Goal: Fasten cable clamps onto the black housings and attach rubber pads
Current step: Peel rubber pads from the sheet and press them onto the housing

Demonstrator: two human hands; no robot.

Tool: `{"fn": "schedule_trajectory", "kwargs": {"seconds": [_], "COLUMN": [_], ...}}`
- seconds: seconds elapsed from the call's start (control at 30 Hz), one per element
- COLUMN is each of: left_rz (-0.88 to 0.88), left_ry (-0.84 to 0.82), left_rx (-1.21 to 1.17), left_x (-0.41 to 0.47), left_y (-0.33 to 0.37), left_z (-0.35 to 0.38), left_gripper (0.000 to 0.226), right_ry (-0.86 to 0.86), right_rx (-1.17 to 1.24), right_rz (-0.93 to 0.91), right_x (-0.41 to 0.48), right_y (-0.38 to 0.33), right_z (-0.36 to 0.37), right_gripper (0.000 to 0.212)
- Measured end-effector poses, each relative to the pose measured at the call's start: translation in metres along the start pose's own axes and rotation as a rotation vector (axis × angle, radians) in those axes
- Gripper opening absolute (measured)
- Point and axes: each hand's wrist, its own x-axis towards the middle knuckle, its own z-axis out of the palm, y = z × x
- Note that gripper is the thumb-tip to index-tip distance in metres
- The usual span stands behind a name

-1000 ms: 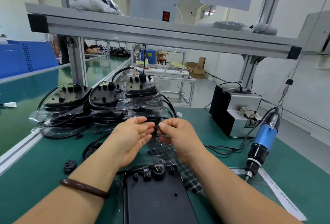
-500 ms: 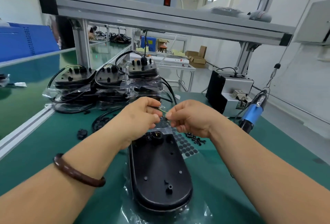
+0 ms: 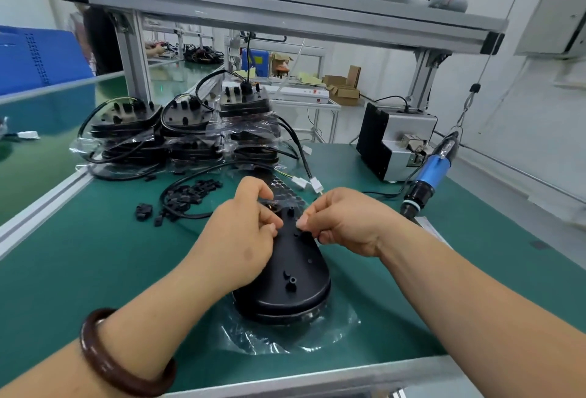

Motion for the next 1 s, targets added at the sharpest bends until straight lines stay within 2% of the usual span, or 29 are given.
{"fn": "schedule_trajectory", "kwargs": {"seconds": [0.27, 0.53, 0.83, 1.0], "left_rz": [0.097, 0.146, 0.231, 0.225], "left_ry": [0.044, 0.07, -0.113, -0.146], "left_rx": [0.022, 0.03, 0.103, 0.177], "left_x": [-0.01, -0.013, -0.02, -0.019], "left_y": [0.0, 0.004, 0.007, 0.01], "left_z": [0.003, 0.0, -0.004, -0.005], "left_gripper": [0.041, 0.042, 0.039, 0.041], "right_ry": [0.028, 0.049, 0.034, 0.038], "right_rx": [-0.084, -0.14, -0.145, -0.167], "right_rz": [-0.043, -0.046, -0.053, -0.045], "right_x": [-0.001, -0.002, -0.004, -0.004], "right_y": [0.003, 0.001, -0.001, -0.003], "right_z": [0.002, 0.004, 0.005, 0.005], "right_gripper": [0.04, 0.02, 0.023, 0.023]}}
